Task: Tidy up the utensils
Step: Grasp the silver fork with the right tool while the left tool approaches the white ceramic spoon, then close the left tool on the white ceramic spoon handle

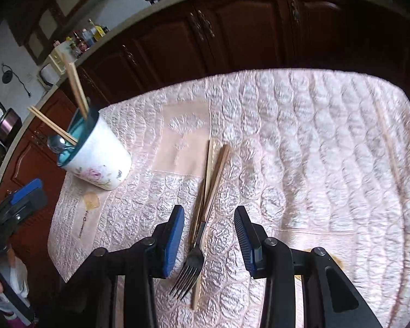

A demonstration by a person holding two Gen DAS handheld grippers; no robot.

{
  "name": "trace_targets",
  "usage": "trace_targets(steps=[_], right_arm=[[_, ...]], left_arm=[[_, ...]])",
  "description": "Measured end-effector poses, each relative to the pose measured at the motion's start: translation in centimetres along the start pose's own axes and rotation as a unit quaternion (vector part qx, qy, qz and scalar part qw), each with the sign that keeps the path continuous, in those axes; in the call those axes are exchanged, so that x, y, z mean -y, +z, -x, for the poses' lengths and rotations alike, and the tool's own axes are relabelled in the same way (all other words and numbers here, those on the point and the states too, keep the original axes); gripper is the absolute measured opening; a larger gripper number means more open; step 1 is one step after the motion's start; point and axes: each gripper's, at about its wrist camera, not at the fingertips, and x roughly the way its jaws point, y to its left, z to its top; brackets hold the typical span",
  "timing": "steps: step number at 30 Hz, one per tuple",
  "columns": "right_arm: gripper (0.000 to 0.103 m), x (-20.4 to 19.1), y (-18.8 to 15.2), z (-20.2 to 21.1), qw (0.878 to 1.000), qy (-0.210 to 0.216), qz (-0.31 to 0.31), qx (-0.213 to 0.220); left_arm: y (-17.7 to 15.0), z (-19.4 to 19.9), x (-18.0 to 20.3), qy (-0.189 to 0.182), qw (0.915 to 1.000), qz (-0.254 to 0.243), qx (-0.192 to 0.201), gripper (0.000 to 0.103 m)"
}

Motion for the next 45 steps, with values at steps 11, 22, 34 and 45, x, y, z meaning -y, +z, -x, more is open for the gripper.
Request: trace_targets(steps=[11, 22, 34, 45], right_arm=[[0.015, 1.3, -0.1, -6.3, 0.998, 0.028, -0.041, -0.047], [0.01, 4.7, -3.0, -1.8, 0.998, 0.02, -0.048, -0.031], [0.021, 8.5, -5.8, 1.4, 0.998, -0.017, -0.059, -0.03], [0.026, 8.5, -3.7, 1.3, 0.998, -0.009, -0.062, -0.021]], left_arm=[[-1.3, -1.6, -0.1, -0.013, 0.9993, -0.011, -0.033, 0.073], [-4.1, -3.4, 1.3, -0.053, 0.9911, -0.086, -0.086, 0.073], [-5.8, -7.3, 5.8, -0.078, 0.9702, -0.179, -0.144, 0.054], [-6.5, -11.2, 6.9, -0.075, 0.9578, -0.205, -0.187, 0.029]])
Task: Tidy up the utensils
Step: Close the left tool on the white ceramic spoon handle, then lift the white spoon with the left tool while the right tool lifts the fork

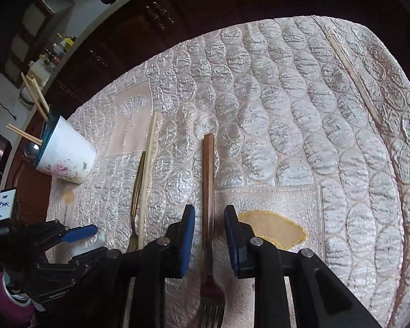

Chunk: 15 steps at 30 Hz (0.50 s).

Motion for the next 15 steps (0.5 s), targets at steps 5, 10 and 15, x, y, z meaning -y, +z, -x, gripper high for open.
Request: trace_targets(steps=[5, 10, 15], right_arm=[[0.027, -1.0, 2.0, -1.2, 1.0, -0.009, 0.017, -0.007], [0.028, -1.4, 4.1, -3.4, 0.999, -0.022, 0.028, -0.023], [0.028, -2.1, 6.0, -5.9, 0.998, -0.033, 0.042, -0.043]], left_arm=[[1.2, -0.1, -2.0, -0.001, 0.999, 0.045, 0.007, 0.013], [1.4, 0.5, -5.2, -0.016, 0.9918, 0.125, 0.021, 0.013], [1.1, 1.0, -7.0, -0.019, 0.9862, 0.161, 0.035, 0.013]])
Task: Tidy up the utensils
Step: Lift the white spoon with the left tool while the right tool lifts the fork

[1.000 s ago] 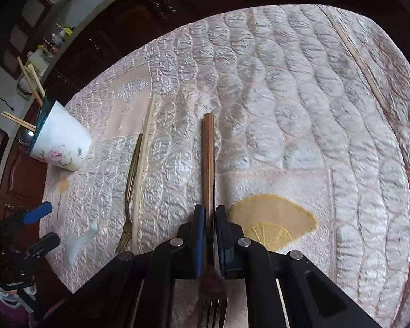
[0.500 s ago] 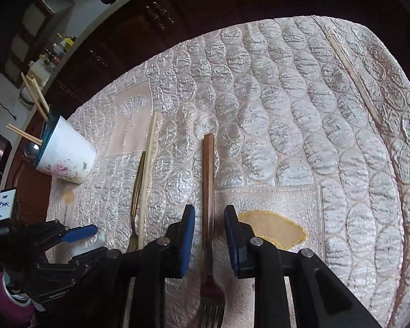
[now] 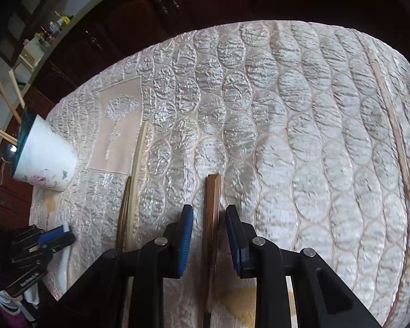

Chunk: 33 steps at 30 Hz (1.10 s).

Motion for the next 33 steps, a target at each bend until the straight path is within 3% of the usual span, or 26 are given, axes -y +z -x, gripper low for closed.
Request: trace_targets(steps=[2, 5, 11, 16, 23, 28, 33], right_arm=[[0.026, -0.2, 0.9, -0.5, 1.0, -0.003, 0.001, 0.004], [0.013, -0.7, 2.4, -0.9, 1.0, -0.02, 0.007, 0.008], [0.012, -1.6, 1.3, 1.0, 0.999, -0.007, 0.022, 0.023], [0.012, -2.4, 0.4, 2.4, 0.999, 0.007, 0.035, 0.027], [0.015, -3.2, 0.1, -0.2, 0.999, -0.004, 0.038, -0.009], [0.016, -2.5, -0.7, 0.1, 0.999, 0.002, 0.035, -0.014], [0.013, -2.0, -1.5, -0.5, 0.999, 0.007, 0.042, -0.004]], left_arm=[[-0.1, 0.0, -0.5, 0.0, 1.0, 0.008, 0.003, 0.013], [-0.1, 0.0, -0.6, -0.004, 0.9998, 0.018, 0.007, 0.013], [-0.1, 0.6, -0.2, 0.0, 0.9996, 0.021, 0.02, 0.013], [-0.4, -0.2, -0.4, 0.009, 0.9996, 0.025, 0.006, 0.013], [-0.3, -1.3, -0.2, 0.022, 0.9993, 0.027, -0.015, 0.013], [0.6, -2.0, 0.2, 0.026, 0.9993, 0.021, -0.016, 0.021], [1.4, -2.6, 1.1, 0.041, 0.9991, 0.005, -0.008, 0.021]])
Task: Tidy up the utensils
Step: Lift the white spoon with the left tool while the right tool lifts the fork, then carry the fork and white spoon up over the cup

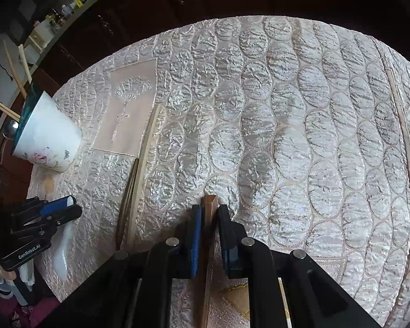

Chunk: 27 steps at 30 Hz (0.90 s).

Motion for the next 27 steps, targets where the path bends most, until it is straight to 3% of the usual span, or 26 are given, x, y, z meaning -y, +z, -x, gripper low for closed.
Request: trace_targets(steps=[2, 12, 17, 27], right_arm=[[0.012, -0.1, -0.2, 0.5, 1.0, 0.004, -0.003, 0.008], [0.012, -2.3, -1.9, 10.0, 0.994, 0.028, 0.014, 0.104], [0.012, -3.1, -3.3, 14.0, 0.989, 0.036, 0.025, 0.142], [0.012, -5.2, -4.8, 18.8, 0.981, 0.045, 0.048, 0.184]], left_arm=[[-0.1, 0.3, 0.0, -0.005, 1.0, -0.002, 0.006, 0.014], [-1.3, 8.5, -2.3, -0.045, 0.9939, 0.031, 0.096, 0.014], [-1.8, 12.0, -3.0, -0.042, 0.99, 0.032, 0.131, 0.013], [-2.7, 14.8, -3.6, -0.026, 0.9872, 0.032, 0.154, 0.01]])
